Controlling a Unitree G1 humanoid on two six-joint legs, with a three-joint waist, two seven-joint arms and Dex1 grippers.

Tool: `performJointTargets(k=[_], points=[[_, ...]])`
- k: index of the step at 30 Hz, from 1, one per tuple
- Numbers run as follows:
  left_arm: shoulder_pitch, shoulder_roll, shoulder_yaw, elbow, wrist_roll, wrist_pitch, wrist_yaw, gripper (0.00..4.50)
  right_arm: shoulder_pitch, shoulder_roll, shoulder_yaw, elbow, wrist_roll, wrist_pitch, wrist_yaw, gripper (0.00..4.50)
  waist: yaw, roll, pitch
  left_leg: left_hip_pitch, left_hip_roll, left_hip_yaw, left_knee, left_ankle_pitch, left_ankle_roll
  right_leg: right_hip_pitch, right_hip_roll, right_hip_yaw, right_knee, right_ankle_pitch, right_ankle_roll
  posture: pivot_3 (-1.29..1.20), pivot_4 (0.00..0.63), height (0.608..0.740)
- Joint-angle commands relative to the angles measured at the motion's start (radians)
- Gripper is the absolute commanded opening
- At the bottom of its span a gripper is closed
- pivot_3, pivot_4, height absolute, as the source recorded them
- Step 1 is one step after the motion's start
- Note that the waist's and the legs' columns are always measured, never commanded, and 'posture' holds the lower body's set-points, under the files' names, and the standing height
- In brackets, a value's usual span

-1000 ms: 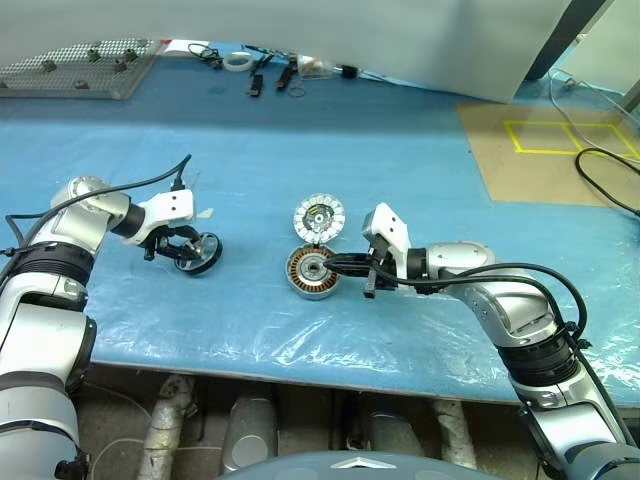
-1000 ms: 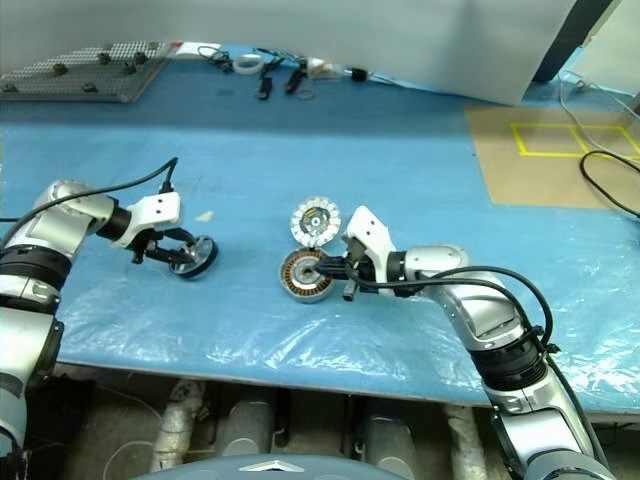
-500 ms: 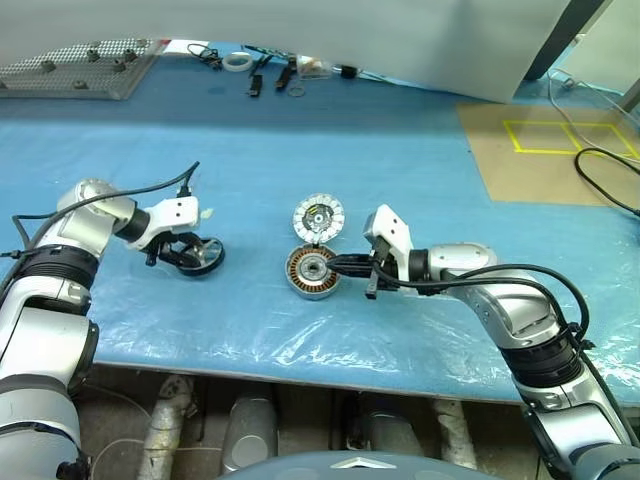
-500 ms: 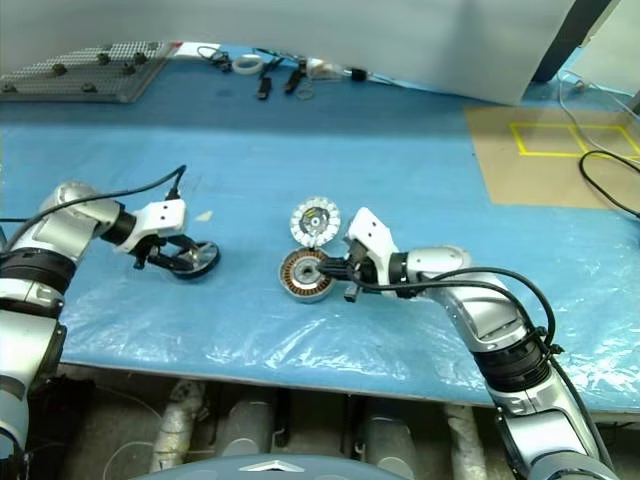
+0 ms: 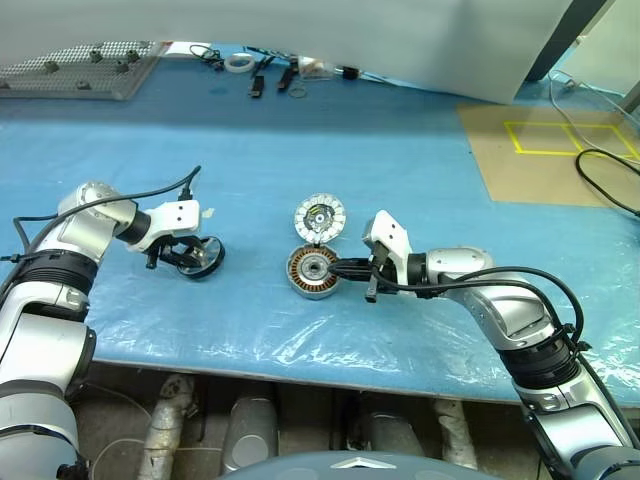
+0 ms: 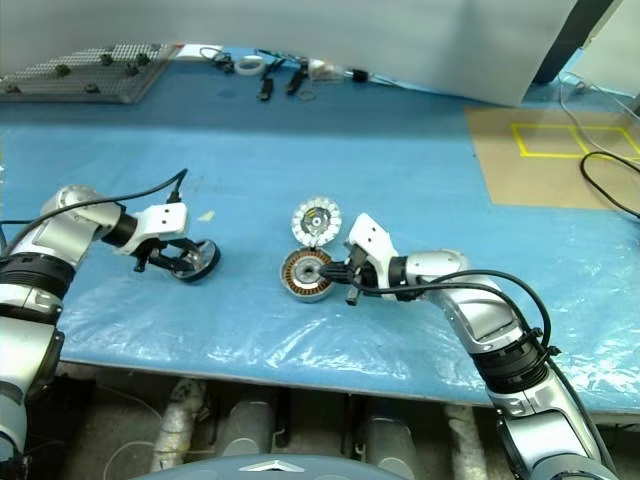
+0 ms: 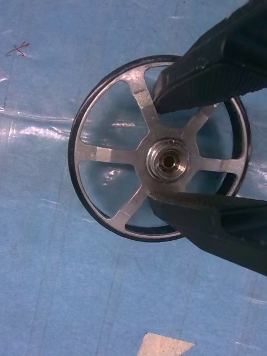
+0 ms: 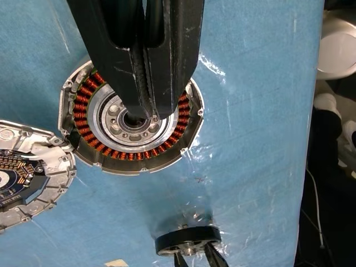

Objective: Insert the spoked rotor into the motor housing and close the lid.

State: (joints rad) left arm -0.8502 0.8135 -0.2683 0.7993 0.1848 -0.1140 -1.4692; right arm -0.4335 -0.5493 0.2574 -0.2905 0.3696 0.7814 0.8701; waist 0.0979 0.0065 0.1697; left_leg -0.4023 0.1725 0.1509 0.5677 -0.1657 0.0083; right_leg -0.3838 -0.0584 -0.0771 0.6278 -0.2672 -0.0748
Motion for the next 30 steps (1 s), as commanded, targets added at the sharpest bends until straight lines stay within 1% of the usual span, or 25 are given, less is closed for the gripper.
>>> performJointTargets(k=[1, 5, 9, 13, 15, 17, 18, 21, 24, 30], points=[[0.019, 0.006, -0.007, -0.008, 0.016, -0.010, 0.026, 1.31, -0.018, -0.004, -0.003, -0.032, 0.005, -0.004, 0.002, 0.00, 0.000, 0.000, 0.000, 0.000, 0.000, 0.000, 0.000, 0.000, 0.000, 0.000, 0.000, 0.000, 0.000, 0.000, 0.000, 0.00, 0.150, 0.740], [0.033, 0.008, -0.011, -0.024, 0.007, -0.011, 0.002, 1.31, -0.013, -0.006, -0.003, -0.027, 0.002, -0.014, 0.005, 0.00, 0.000, 0.000, 0.000, 0.000, 0.000, 0.000, 0.001, 0.000, 0.000, 0.000, 0.000, 0.000, 0.001, -0.001, -0.001, 0.00, 0.150, 0.740], [0.052, 0.009, -0.017, -0.034, 0.024, -0.033, 0.038, 1.31, -0.004, -0.011, -0.006, -0.020, 0.001, -0.025, 0.010, 0.00, 0.000, 0.001, -0.001, 0.000, 0.000, 0.000, 0.001, 0.000, 0.000, 0.000, 0.000, 0.000, 0.001, -0.001, -0.001, 0.00, 0.150, 0.740], [0.074, 0.010, 0.014, -0.080, -0.026, -0.023, 0.015, 1.31, 0.001, -0.012, -0.006, -0.017, 0.002, -0.034, 0.014, 0.00, 0.000, 0.002, -0.001, 0.001, 0.000, 0.000, 0.001, 0.000, 0.000, 0.001, 0.000, 0.001, 0.001, -0.001, -0.002, 0.00, 0.150, 0.740], [0.078, 0.000, 0.052, -0.106, -0.065, -0.038, 0.038, 1.31, -0.001, -0.010, -0.008, -0.015, 0.004, -0.035, 0.014, 0.00, 0.000, 0.002, -0.001, 0.001, 0.000, 0.000, 0.001, 0.000, 0.000, 0.001, 0.000, 0.001, 0.001, -0.002, -0.004, 0.00, 0.150, 0.740], [0.073, -0.021, 0.112, -0.161, -0.145, 0.050, 0.037, 1.31, -0.004, -0.004, -0.018, -0.015, 0.016, -0.026, 0.014, 0.00, 0.003, 0.002, -0.001, 0.000, 0.000, 0.000, 0.001, 0.000, 0.000, 0.001, 0.000, 0.001, 0.001, -0.002, -0.004, 0.00, 0.150, 0.740], [0.076, -0.022, 0.125, -0.185, -0.167, 0.066, 0.029, 1.31, -0.007, -0.002, -0.022, -0.013, 0.021, -0.024, 0.015, 0.00, 0.005, 0.002, -0.001, 0.000, 0.000, 0.000, 0.002, 0.000, 0.000, 0.000, 0.000, 0.000, 0.001, -0.002, -0.004, 0.00, 0.150, 0.740], [0.108, 0.002, 0.156, -0.271, -0.214, 0.066, 0.024, 1.31, -0.019, -0.001, -0.042, -0.014, 0.042, -0.028, 0.029, 0.00, 0.002, 0.001, 0.000, -0.003, 0.000, 0.000, 0.003, 0.000, 0.000, -0.001, 0.000, 0.000, 0.001, -0.002, -0.004, 0.00, 0.150, 0.740], [0.137, 0.003, 0.198, -0.360, -0.282, 0.079, 0.025, 1.31, -0.032, -0.009, -0.068, 0.000, 0.057, -0.041, 0.048, 0.00, -0.002, 0.001, 0.000, -0.003, 0.000, 0.000, 0.002, 0.000, 0.000, -0.002, 0.000, 0.000, 0.001, -0.002, -0.004, 0.00, 0.150, 0.740], [0.184, -0.011, 0.206, -0.559, -0.370, 0.187, 0.020, 1.31, -0.021, -0.048, -0.107, 0.066, 0.050, -0.127, 0.115, 0.00, 0.000, 0.001, 0.000, -0.003, 0.000, 0.000, 0.003, 0.000, 0.000, -0.002, 0.000, 0.000, 0.002, -0.002, -0.004, 0.00, 0.150, 0.740]])
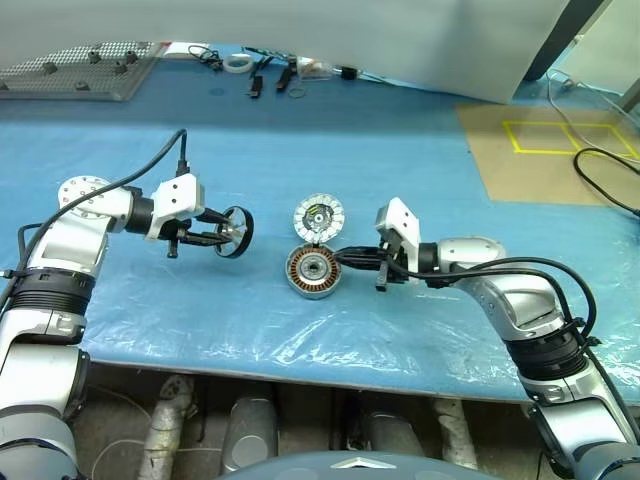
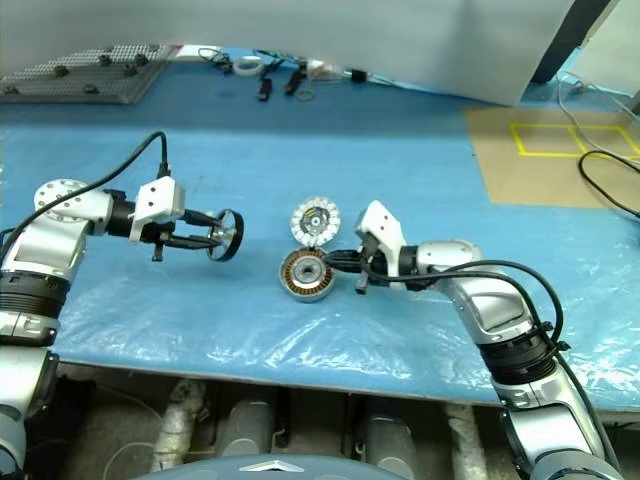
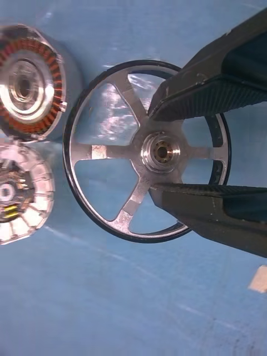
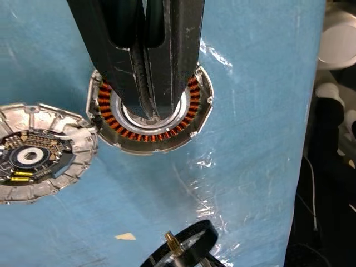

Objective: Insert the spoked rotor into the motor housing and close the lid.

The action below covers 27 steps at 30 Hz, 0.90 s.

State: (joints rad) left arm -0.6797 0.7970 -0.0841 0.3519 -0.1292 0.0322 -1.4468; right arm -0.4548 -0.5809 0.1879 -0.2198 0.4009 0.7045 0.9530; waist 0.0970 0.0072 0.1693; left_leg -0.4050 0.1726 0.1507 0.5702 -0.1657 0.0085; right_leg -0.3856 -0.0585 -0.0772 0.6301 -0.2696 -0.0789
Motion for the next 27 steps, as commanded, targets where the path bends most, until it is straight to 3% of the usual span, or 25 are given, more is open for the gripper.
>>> performJointTargets(k=[1, 10, 14, 27], points=[[0.019, -0.007, 0.018, -0.145, -0.071, 0.059, 0.004, 1.31, 0.003, -0.022, -0.039, 0.004, 0.013, -0.066, 0.039, 0.00, 0.001, 0.000, 0.000, 0.000, 0.000, 0.000, 0.000, 0.000, 0.000, 0.000, 0.000, 0.000, 0.000, 0.000, 0.000, 0.00, 0.150, 0.740], [0.055, -0.116, -0.051, -0.281, -0.110, 0.166, 0.050, 1.31, 0.062, -0.039, -0.030, 0.029, -0.020, -0.159, 0.067, 0.00, -0.005, 0.000, 0.000, 0.001, 0.000, 0.000, 0.003, 0.000, 0.001, 0.000, 0.000, 0.001, 0.003, 0.000, 0.000, 0.00, 0.150, 0.740], [0.003, -0.128, -0.111, -0.235, -0.072, 0.226, 0.052, 1.31, 0.066, -0.039, -0.024, 0.027, -0.028, -0.158, 0.059, 0.00, -0.002, 0.000, 0.000, 0.001, 0.000, 0.000, 0.003, 0.000, 0.001, 0.000, 0.000, 0.001, 0.005, 0.000, -0.001, 0.00, 0.150, 0.740], [-0.110, -0.200, -0.203, -0.099, -0.008, 0.149, 0.021, 1.31, 0.066, -0.031, -0.006, -0.017, -0.040, -0.112, 0.021, 0.00, -0.001, 0.000, 0.000, 0.000, 0.000, 0.000, 0.005, 0.000, 0.002, -0.001, 0.000, 0.001, 0.006, 0.000, -0.001, 0.00, 0.150, 0.740]])
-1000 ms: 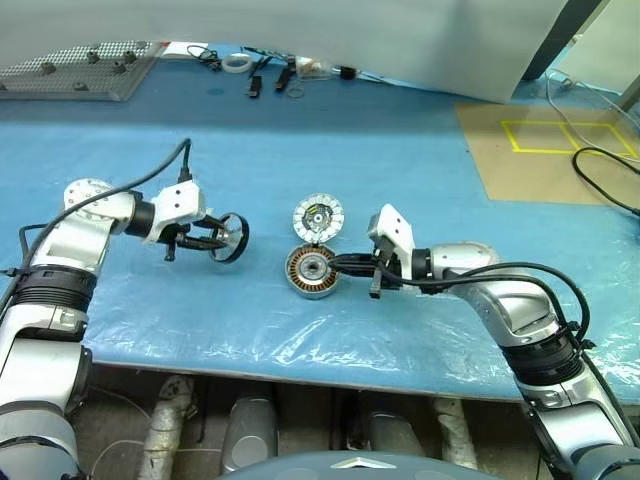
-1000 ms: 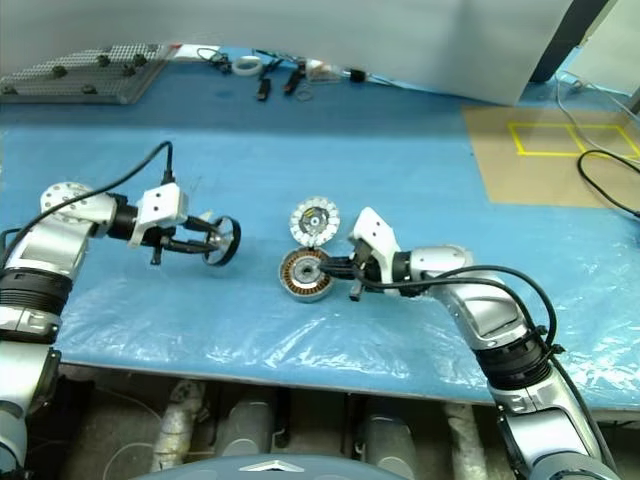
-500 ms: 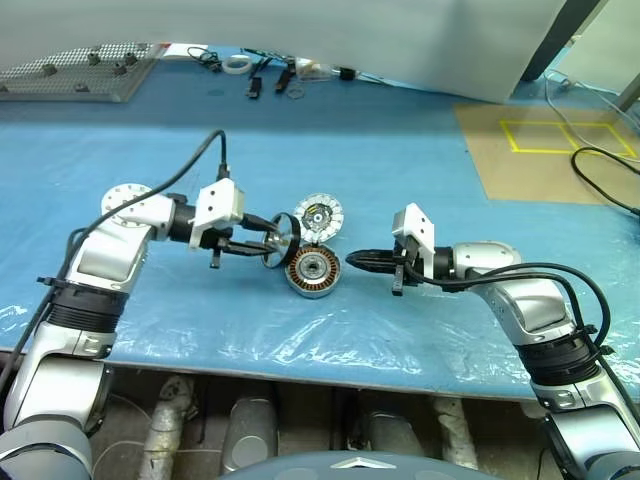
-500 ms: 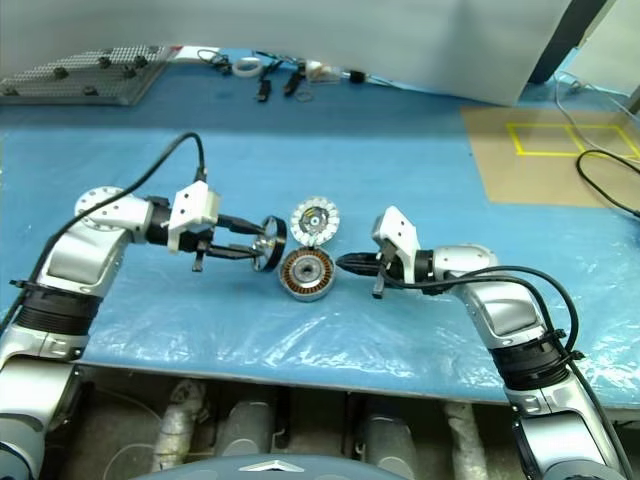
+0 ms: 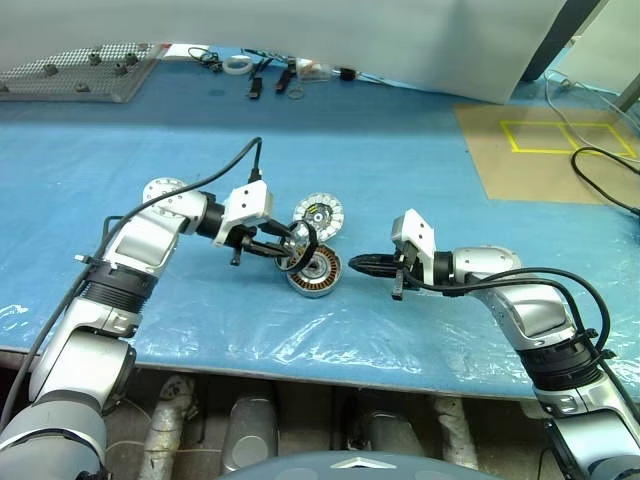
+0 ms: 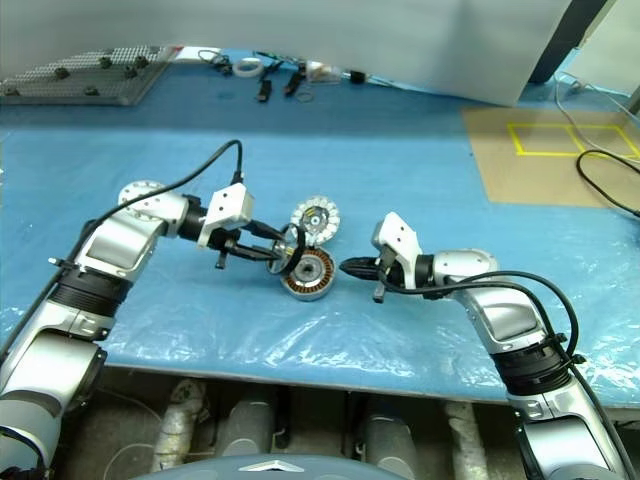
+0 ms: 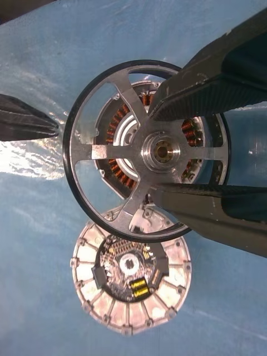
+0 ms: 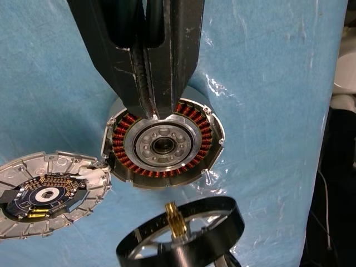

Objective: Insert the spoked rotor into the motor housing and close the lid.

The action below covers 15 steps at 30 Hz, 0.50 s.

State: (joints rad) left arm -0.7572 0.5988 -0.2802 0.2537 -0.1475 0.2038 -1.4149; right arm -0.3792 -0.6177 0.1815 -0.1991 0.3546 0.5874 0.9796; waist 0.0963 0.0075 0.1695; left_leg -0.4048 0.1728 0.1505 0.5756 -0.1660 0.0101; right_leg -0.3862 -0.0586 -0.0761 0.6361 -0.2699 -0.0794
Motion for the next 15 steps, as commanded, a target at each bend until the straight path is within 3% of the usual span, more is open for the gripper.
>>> performJointTargets(k=[1, 15], points=[[-0.037, -0.007, -0.011, 0.006, 0.013, -0.025, -0.013, 1.31, -0.012, 0.008, 0.002, -0.036, 0.006, 0.006, -0.007, 0.00, 0.000, 0.000, 0.000, 0.000, 0.000, 0.000, 0.000, 0.000, 0.000, 0.000, 0.000, 0.000, 0.000, 0.000, 0.000, 0.00, 0.150, 0.740], [-0.058, -0.049, -0.037, 0.059, 0.053, -0.074, -0.027, 1.31, -0.003, 0.008, -0.007, -0.012, 0.007, -0.014, 0.008, 0.00, 0.001, 0.000, 0.000, 0.000, 0.000, 0.000, 0.000, 0.000, 0.000, 0.000, 0.000, 0.000, 0.000, 0.000, 0.000, 0.00, 0.150, 0.740]])
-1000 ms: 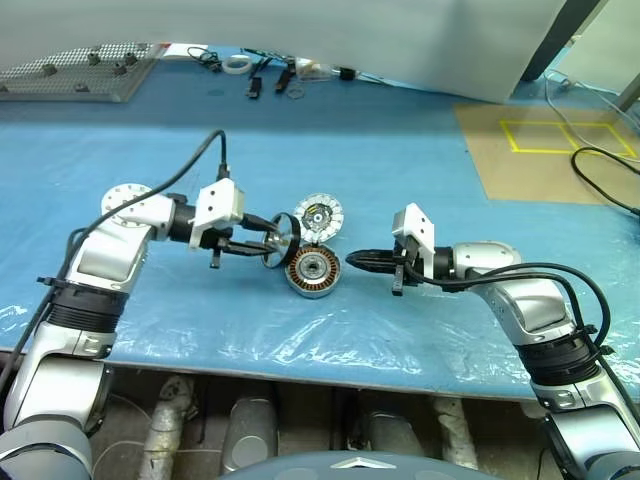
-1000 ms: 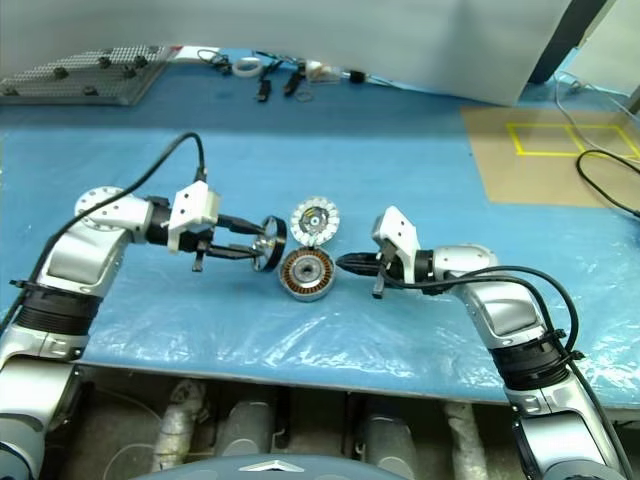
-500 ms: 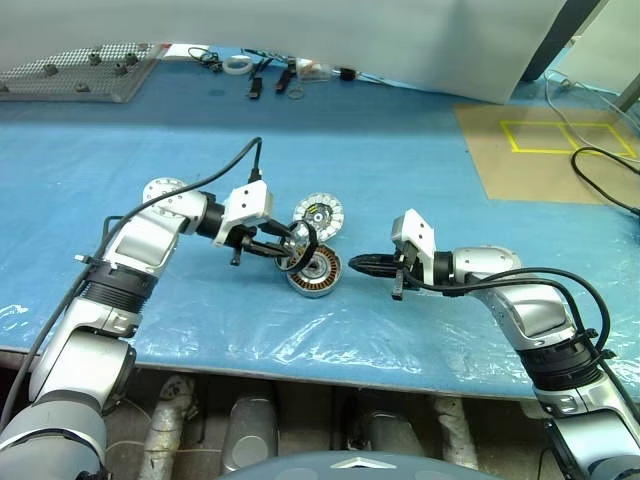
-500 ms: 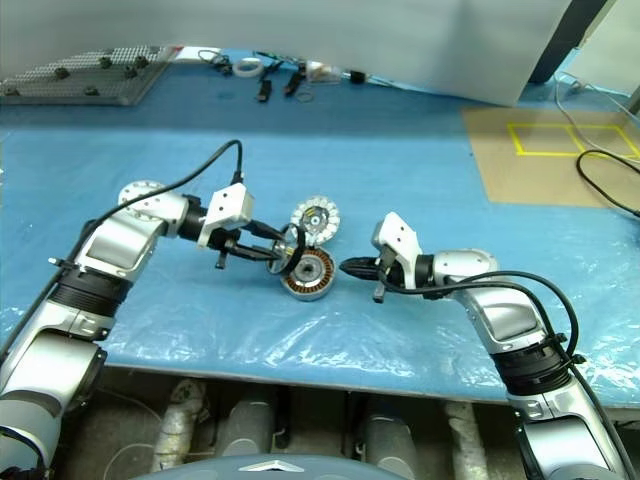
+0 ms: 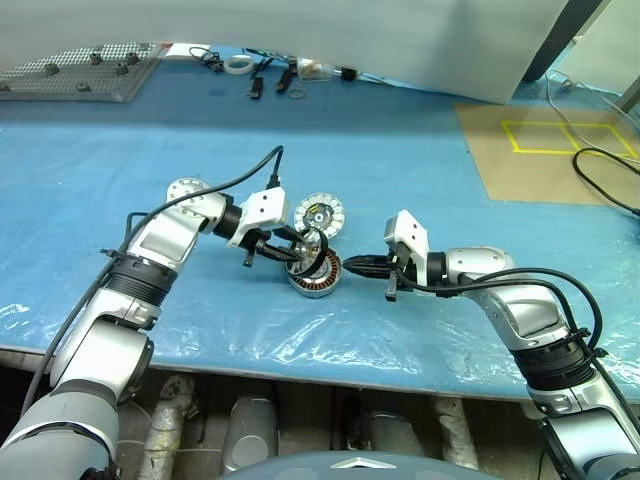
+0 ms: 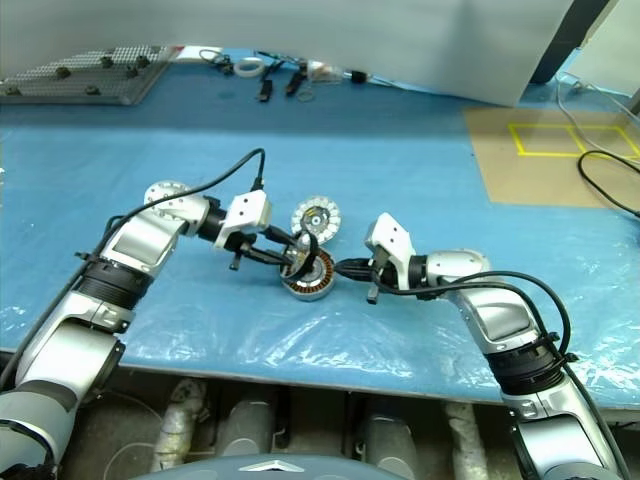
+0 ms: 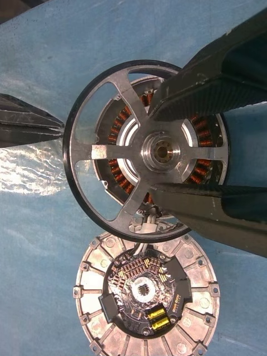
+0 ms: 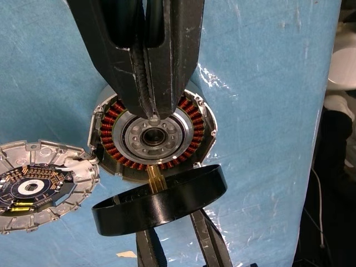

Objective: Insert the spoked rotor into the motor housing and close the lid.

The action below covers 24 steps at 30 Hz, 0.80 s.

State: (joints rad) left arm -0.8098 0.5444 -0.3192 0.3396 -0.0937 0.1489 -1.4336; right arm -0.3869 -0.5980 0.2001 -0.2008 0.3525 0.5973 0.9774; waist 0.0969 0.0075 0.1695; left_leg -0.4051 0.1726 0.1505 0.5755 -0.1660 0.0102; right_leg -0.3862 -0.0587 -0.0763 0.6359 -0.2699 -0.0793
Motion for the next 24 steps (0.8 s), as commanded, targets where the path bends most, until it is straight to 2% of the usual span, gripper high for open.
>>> performJointTargets(k=[1, 16, 24], points=[[-0.005, 0.005, 0.003, -0.028, -0.002, -0.018, -0.009, 1.31, 0.009, -0.015, -0.030, -0.010, 0.010, -0.028, 0.013, 0.00, 0.000, 0.000, 0.000, 0.000, 0.000, 0.000, 0.000, 0.000, 0.000, 0.000, 0.000, 0.000, 0.000, 0.000, 0.000, 0.00, 0.150, 0.740], [0.018, -0.017, 0.002, -0.050, -0.005, 0.004, 0.001, 1.31, 0.115, -0.059, -0.111, -0.036, 0.030, -0.107, 0.036, 0.00, 0.001, 0.000, 0.000, 0.000, 0.000, 0.000, 0.000, -0.002, 0.003, 0.000, 0.000, 0.000, -0.001, 0.000, 0.000, 0.00, 0.150, 0.740], [0.016, -0.013, -0.001, -0.050, 0.009, 0.014, 0.012, 1.31, 0.049, -0.026, -0.093, -0.164, 0.087, 0.048, -0.046, 0.00, 0.000, 0.000, 0.000, 0.000, 0.000, 0.000, 0.000, -0.002, 0.003, 0.000, 0.000, 0.000, -0.001, 0.000, 0.000, 0.00, 0.150, 0.740]])
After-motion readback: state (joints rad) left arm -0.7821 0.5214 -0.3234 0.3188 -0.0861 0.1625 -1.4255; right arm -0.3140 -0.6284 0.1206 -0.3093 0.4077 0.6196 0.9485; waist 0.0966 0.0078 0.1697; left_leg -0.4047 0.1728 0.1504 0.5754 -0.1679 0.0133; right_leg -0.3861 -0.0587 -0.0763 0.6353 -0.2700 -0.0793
